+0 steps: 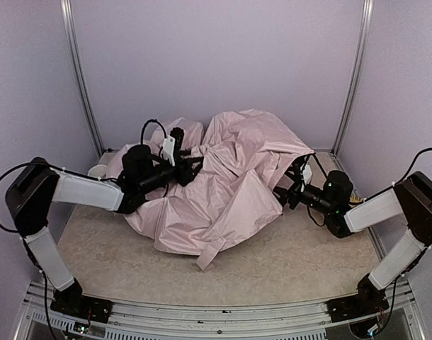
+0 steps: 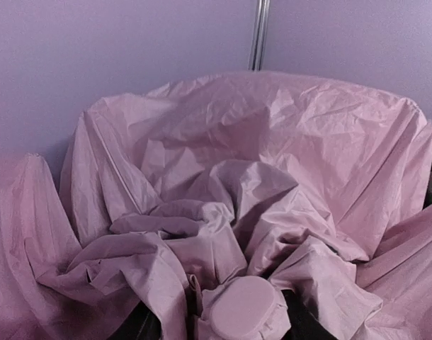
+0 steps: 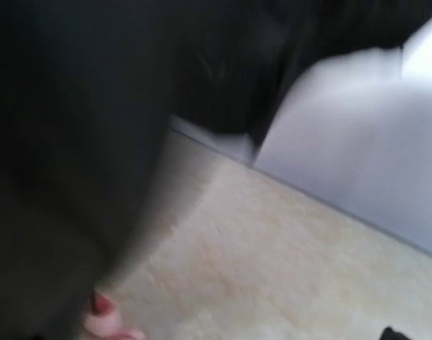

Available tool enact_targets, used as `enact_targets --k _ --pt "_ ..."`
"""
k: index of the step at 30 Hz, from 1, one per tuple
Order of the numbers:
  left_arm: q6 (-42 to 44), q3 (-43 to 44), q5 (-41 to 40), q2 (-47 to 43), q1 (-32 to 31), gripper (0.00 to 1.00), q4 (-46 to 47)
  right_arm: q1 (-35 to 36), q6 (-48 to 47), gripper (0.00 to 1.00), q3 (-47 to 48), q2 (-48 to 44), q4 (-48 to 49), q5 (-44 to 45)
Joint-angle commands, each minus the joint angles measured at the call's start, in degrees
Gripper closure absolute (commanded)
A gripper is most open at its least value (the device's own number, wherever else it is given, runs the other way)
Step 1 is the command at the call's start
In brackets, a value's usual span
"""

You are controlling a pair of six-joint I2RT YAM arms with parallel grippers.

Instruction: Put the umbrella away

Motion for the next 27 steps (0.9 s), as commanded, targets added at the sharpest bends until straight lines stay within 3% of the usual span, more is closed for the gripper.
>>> enact_targets --k 1,5,11,13,17,20,27 --pt "-7.43 -7.02 0.63 15.34 -1.02 1.0 12.87 -0.41 -2.21 0.0 -1.9 -2.56 -5.49 4.53" --pt "-6.73 -6.79 0.67 16.86 -3.5 1.0 17.27 -0.41 -4.12 0.0 -1.52 -5.61 -9.83 6.0" --pt "-5.26 -5.37 2.59 4.77 -2.99 1.0 15.75 -1.15 -9.94 0.0 1.06 -16.42 -22.45 9.14" --pt "-4.19 -5.5 5.56 0.31 -2.01 1.0 15.02 -2.18 -12.71 0.0 3.42 -22.0 -29.31 5.82" --pt "-4.13 -5.64 13.24 -6.22 1.02 1.0 13.08 -2.96 -19.08 0.0 9.56 -30.54 -42.38 -8.97" --pt "-2.87 -6.35 15.77 -8.46 2.01 1.0 12.56 -2.76 -20.09 0.0 15.56 -31.66 -50.34 -18.8" --pt "-4.93 -6.59 19.53 -9.23 -1.01 1.0 16.99 6.54 -26.0 0.0 22.16 -26.66 -60.72 -10.77"
